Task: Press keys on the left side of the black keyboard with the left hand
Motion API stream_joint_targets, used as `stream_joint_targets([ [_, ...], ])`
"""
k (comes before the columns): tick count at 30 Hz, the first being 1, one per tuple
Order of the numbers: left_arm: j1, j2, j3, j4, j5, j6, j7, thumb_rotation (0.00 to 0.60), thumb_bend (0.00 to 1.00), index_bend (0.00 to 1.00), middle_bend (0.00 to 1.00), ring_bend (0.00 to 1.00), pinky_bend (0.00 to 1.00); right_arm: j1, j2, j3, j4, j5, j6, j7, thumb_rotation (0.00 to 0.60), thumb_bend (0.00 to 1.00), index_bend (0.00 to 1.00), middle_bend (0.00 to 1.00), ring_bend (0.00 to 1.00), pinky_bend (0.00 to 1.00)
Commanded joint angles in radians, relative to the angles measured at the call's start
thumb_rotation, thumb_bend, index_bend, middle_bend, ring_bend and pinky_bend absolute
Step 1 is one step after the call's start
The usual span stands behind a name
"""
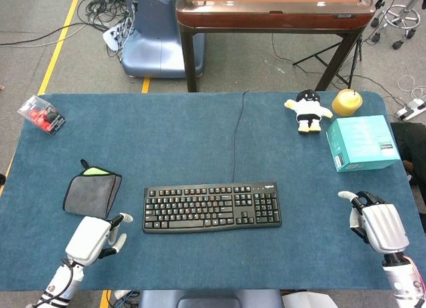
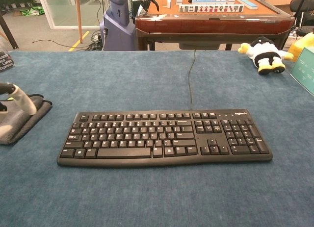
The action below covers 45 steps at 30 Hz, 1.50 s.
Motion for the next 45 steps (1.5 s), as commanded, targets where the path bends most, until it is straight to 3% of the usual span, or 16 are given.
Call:
stream_joint_targets([
  [1, -0.051, 0.024, -0.007, -0.045, -0.028, -0.075, 0.009, 0.600, 0.39, 0.30, 0.92, 0.94, 1.00, 0.003, -0.002, 0.000, 0.000, -0.002, -0.008, -0.001, 0.600, 0.86, 0.33, 0.36, 0.31, 0.52],
  [9, -0.157, 0.031, -0.033, -0.114, -0.160, -0.243, 0.042, 0.600, 0.39, 0.21, 0.94, 0.97, 1.00, 0.005, -0.001, 0.003, -0.001, -0.003, -0.017, 0.000, 0.600, 0.86, 0.33, 0.36, 0.31, 0.52],
  [15, -0.208, -0.020, -0.047, -0.121, -0.247, -0.281, 0.135, 0.600, 0.39, 0.18, 0.94, 0.97, 1.00, -0.002, 0.004, 0.005, -0.006, -0.008, -0.004, 0.001, 0.600, 0.86, 0.33, 0.36, 0.31, 0.52],
  [28, -0.324, -0.109, -0.072, -0.106, -0.466, -0.309, 0.330, 0.600, 0.39, 0.15, 0.94, 0.97, 1.00, -0.008, 0.006, 0.006, -0.010, -0.014, -0.001, -0.004, 0.600, 0.86, 0.33, 0.36, 0.31, 0.52],
  [45, -0.482, -0.234, -0.092, -0.054, -0.715, -0.255, 0.490, 0.600, 0.39, 0.15, 0.95, 0.98, 1.00, -0.009, 0.011, 0.011, -0.009, -0.012, -0.003, 0.004, 0.600, 0.86, 0.33, 0.36, 0.31, 0.52],
])
